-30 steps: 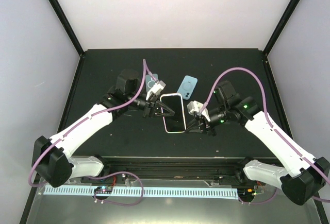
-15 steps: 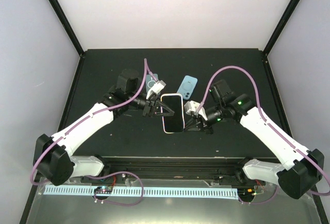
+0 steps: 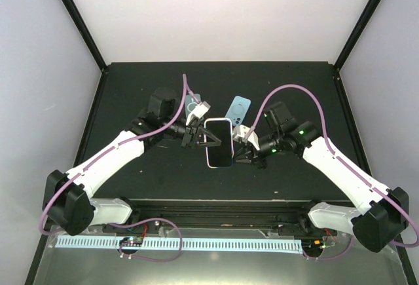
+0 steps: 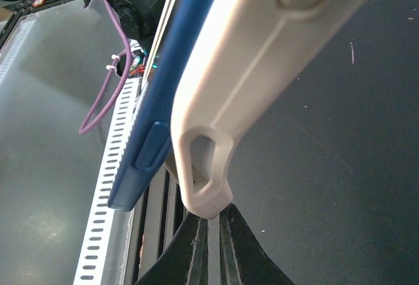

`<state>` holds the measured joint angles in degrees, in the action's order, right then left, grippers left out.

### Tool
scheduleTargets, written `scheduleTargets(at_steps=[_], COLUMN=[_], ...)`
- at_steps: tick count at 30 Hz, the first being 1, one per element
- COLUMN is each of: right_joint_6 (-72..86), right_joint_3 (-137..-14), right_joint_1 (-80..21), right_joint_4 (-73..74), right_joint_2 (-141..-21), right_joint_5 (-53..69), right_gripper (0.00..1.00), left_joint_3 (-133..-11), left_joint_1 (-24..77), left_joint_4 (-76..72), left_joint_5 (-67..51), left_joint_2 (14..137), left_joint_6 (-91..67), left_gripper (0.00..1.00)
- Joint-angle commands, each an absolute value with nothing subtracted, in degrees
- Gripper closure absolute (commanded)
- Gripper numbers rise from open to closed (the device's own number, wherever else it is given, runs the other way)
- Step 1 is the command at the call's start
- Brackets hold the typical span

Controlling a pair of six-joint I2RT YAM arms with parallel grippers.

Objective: Take the phone out of the phone case
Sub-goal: Remove the phone case from the phone.

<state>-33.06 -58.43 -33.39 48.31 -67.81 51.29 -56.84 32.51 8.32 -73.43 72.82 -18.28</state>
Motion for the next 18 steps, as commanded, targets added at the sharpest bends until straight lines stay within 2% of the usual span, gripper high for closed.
scheduleTargets(at_steps=[1, 7, 12, 18], right_joint_6=[-27.5, -25.1, -25.2, -23.9], right_joint_3=[-57.7, -59.8, -60.1, -60.6], right_joint_1=[-33.4, -33.3, -33.4, -33.3], right_joint_4=[35.8, 35.5, 36.9, 37.5], right_joint_2=[-70.0, -69.5, -67.4, -66.9], right_joint_5=[41.5, 43.2, 47.0, 48.3], right_gripper=[0.96, 0.93, 0.78, 0.72], left_joint_3=[-59.1, -58.7, -58.7, -58.8], left_joint_1=[34.7, 34.8, 34.7, 34.7], left_joint_4=[0.8, 0.5, 1.1, 0.9], left_joint_5=[-85.2, -84.9, -82.8, -82.6], left_joint_2=[70.1, 69.9, 70.2, 71.2], left_joint_6=[-21.0, -20.8, -19.7, -19.6], left_gripper=[0.98, 0.99, 0.98, 0.98])
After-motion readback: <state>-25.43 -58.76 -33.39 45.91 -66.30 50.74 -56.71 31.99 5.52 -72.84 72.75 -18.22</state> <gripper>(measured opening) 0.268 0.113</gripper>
